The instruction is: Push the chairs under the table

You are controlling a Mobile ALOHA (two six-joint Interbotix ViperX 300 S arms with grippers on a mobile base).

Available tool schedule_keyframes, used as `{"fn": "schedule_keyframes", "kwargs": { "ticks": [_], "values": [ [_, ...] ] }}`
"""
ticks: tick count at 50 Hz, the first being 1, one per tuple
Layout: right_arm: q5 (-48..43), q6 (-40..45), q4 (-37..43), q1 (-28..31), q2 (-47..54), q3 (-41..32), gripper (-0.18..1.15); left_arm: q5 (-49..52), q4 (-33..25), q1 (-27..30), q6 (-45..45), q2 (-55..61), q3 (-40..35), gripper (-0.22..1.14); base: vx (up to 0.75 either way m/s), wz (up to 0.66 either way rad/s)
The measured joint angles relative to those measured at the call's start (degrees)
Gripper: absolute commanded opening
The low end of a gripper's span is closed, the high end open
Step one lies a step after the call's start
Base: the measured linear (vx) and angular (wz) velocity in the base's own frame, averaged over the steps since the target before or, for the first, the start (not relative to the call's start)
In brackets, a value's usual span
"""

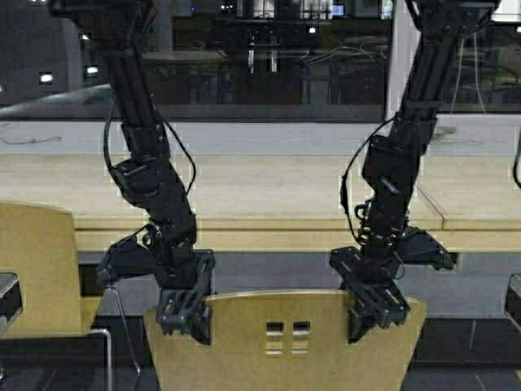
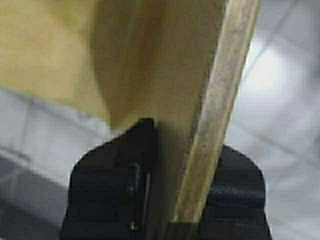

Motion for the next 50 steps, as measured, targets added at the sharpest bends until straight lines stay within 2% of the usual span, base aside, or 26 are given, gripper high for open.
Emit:
{"fn": "schedule_keyframes", "kwargs": {
  "ticks": [32, 50],
  "values": [
    [-1.0, 1.3, 0.4, 1.4, -0.2, 2.1, 0.04, 1.1, 1.7, 1.0, 2.3, 0.0, 0.0, 0.04, 0.26, 0.01],
    [-1.3, 1.3, 0.4, 3.0, -0.4, 2.5, 0.04, 1.2, 1.7, 1.1, 2.2, -0.9, 2.8, 0.04, 0.25, -0.01]
  ]
}}
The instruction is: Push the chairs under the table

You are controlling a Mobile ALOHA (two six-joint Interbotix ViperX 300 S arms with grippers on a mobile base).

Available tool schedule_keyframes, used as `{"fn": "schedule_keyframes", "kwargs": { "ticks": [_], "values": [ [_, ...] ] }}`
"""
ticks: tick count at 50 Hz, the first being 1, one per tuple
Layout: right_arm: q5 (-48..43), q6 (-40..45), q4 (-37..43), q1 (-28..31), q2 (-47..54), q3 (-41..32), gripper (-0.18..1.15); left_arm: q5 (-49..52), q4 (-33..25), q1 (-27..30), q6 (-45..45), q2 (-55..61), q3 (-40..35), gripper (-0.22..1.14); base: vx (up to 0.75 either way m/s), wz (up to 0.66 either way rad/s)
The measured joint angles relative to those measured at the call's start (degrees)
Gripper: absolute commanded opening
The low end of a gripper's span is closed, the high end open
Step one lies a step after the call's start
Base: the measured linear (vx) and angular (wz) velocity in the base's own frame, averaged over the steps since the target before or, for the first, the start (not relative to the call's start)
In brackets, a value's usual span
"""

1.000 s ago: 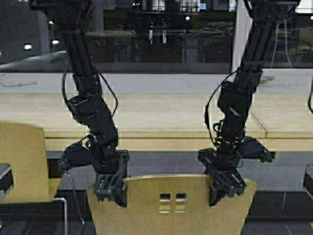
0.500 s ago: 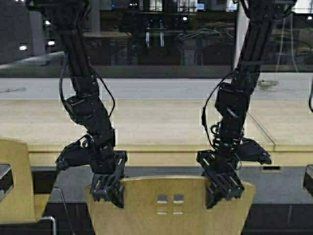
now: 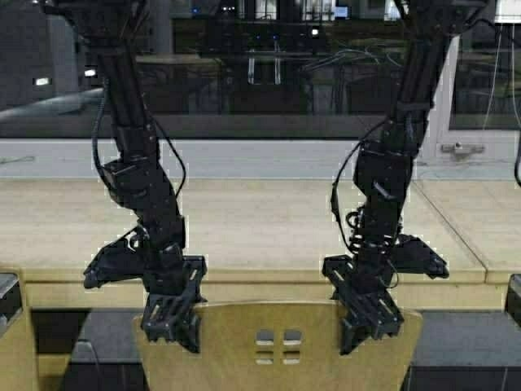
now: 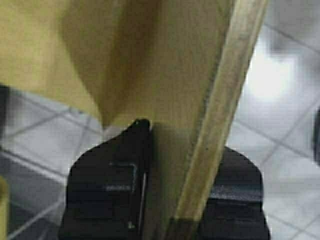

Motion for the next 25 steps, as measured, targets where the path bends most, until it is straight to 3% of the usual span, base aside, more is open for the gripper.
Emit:
{"fn": "schedule_keyframes", "kwargs": {
  "ticks": [25],
  "values": [
    [-0.8, 0.0, 0.0, 0.0, 0.2, -1.2, 0.04, 0.5, 0.0, 0.7, 0.0, 0.1, -0.8, 0.04, 0.19, -0.02]
  ]
}}
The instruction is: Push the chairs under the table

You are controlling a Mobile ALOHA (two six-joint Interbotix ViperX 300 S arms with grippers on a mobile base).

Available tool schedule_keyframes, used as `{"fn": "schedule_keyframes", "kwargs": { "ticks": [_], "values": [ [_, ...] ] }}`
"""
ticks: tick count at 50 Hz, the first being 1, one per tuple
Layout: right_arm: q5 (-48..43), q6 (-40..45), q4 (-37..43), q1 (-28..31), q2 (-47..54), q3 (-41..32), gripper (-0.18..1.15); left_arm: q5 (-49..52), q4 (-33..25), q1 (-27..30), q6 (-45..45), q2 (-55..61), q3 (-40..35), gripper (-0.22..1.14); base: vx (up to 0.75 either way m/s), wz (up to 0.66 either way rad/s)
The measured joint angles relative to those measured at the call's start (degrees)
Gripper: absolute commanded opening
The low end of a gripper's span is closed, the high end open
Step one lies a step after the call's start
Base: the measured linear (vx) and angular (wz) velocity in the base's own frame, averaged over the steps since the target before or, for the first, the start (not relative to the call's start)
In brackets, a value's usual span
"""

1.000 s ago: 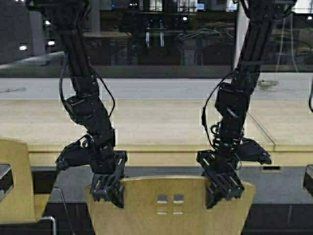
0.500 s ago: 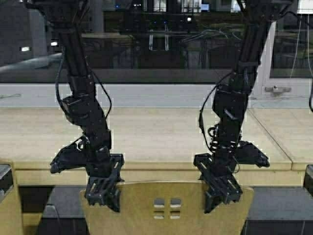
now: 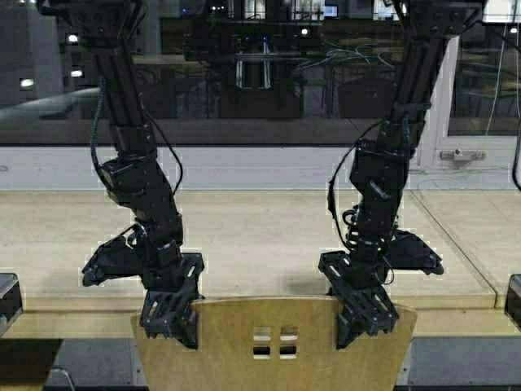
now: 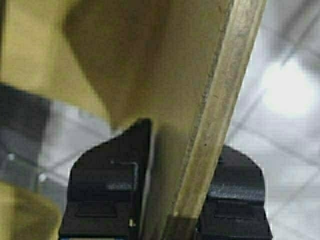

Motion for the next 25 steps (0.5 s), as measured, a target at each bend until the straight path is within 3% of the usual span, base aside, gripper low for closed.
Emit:
{"fn": "schedule_keyframes", "kwargs": {
  "ticks": [18, 20, 25],
  "values": [
    [0.2, 0.0, 0.0, 1.1, -0.1, 1.6, 0.06, 0.8, -0.1, -0.4, 0.0, -0.5, 2.8, 0.07, 0.07, -0.03],
    [0.2, 0.0, 0.0, 1.1, -0.1, 1.6, 0.08, 0.8, 0.0, -0.4, 0.0, -0.5, 2.8, 0.10, 0.00, 0.00],
    [0.2, 0.0, 0.0, 1.1, -0.1, 1.4, 0.29, 0.8, -0.1, -0.4, 0.0, -0.5, 2.7, 0.27, -0.01, 0.00]
  ]
}}
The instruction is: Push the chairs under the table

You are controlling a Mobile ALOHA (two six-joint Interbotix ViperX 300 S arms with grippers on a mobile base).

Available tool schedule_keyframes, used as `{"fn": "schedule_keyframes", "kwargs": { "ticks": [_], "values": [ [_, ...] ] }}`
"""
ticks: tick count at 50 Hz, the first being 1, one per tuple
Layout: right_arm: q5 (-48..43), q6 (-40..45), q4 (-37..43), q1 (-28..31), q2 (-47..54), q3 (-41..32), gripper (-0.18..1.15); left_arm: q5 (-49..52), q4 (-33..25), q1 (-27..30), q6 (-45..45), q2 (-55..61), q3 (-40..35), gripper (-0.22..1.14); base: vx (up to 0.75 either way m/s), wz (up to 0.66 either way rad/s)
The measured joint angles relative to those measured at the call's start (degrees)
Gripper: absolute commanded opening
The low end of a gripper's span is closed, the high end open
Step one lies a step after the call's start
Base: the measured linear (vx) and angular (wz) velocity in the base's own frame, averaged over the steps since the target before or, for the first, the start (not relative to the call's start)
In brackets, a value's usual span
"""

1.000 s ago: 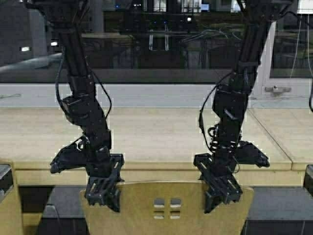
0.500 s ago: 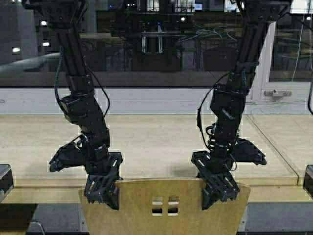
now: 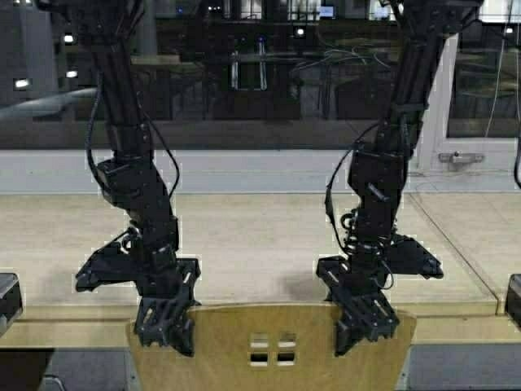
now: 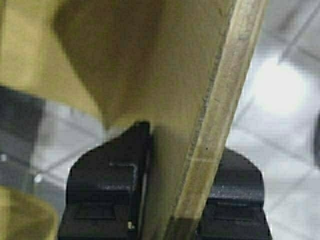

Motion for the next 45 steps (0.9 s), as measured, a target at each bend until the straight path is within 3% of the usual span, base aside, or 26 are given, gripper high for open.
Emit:
{"fn": "schedule_keyframes", "kwargs": {
  "ticks": [8, 13, 26, 45],
  "values": [
    [1.0, -0.6, -0.7, 0.0, 0.0, -0.5, 0.73, 0.5, 0.8, -0.1, 2.2, 0.0, -0.3, 0.69, -0.02, 0.00],
    [2.6, -5.7, -2.8, 0.5, -0.2, -1.1, 0.84, 1.1, 1.8, -0.3, 6.5, -0.7, -0.4, 0.88, -0.01, 0.00],
    [6.7, -5.3, -3.2, 2.0, -4.6, 0.6, 0.84, 3.8, 2.1, 0.2, 7.3, -5.7, 1.9, 0.89, 0.00, 0.00],
    [12.3, -4.6, -3.2, 1.9, -22.1, 11.0, 0.84, 6.5, 1.8, 0.1, 6.6, -25.7, 14.7, 0.89, 0.00, 0.00]
  ]
}}
